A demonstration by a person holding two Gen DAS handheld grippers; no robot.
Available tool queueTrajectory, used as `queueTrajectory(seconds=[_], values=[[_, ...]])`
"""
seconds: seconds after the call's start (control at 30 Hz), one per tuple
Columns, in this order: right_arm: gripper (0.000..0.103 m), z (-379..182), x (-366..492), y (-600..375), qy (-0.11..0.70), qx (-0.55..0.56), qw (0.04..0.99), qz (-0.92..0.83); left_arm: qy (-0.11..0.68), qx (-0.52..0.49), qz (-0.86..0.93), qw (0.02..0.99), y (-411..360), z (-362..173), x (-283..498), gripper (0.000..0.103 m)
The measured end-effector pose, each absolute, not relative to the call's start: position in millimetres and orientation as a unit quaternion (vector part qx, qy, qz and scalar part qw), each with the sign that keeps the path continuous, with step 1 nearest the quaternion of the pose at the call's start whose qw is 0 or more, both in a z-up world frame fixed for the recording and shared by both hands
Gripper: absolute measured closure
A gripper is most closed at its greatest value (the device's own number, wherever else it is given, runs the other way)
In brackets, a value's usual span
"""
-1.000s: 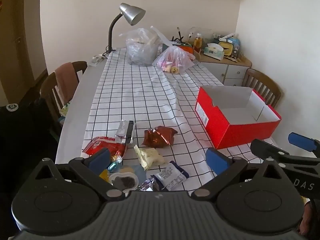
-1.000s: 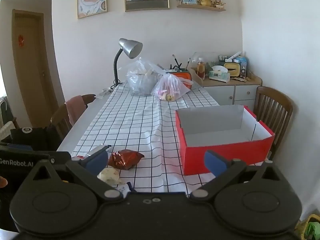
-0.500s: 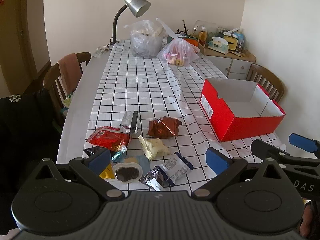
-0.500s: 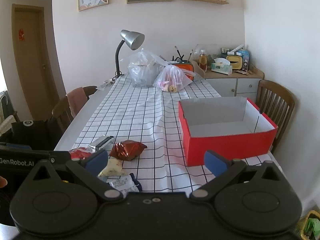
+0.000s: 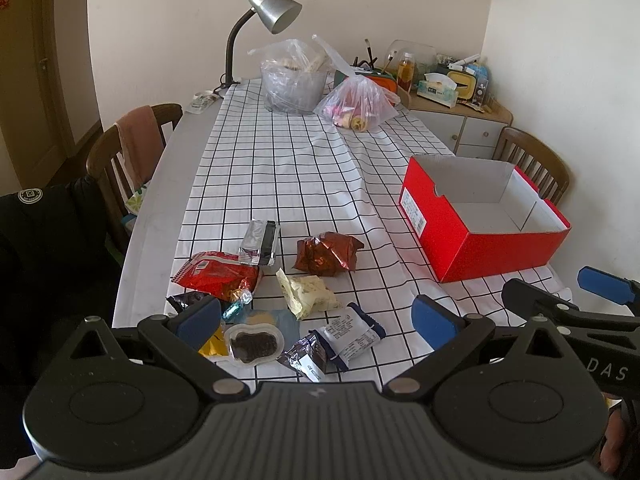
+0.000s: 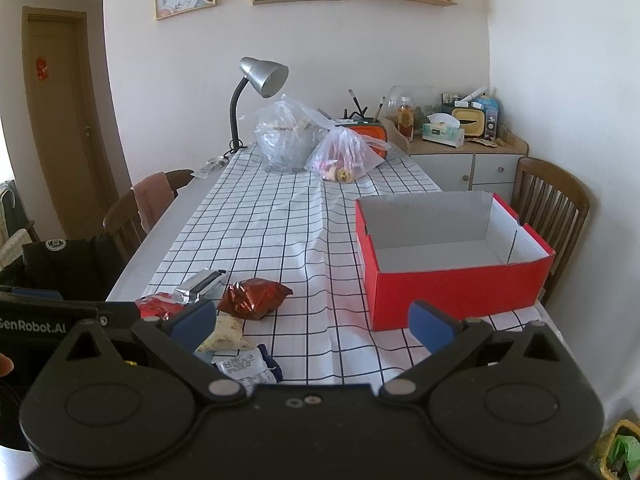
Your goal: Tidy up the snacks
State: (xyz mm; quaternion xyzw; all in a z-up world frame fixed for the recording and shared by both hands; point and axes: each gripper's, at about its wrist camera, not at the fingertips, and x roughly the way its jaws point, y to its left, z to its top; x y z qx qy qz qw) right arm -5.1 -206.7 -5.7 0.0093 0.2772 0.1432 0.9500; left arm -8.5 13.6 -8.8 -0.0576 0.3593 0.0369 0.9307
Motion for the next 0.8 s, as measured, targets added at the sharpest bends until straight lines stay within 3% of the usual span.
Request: queueTrajectory(seconds=[0.8], values=[[0.000, -3.9, -0.8, -204.4, 0.278, 0.003, 0.949, 0.147, 0.359, -0.056, 0.037, 0.931, 12.1, -7.5, -6.4, 0.001]])
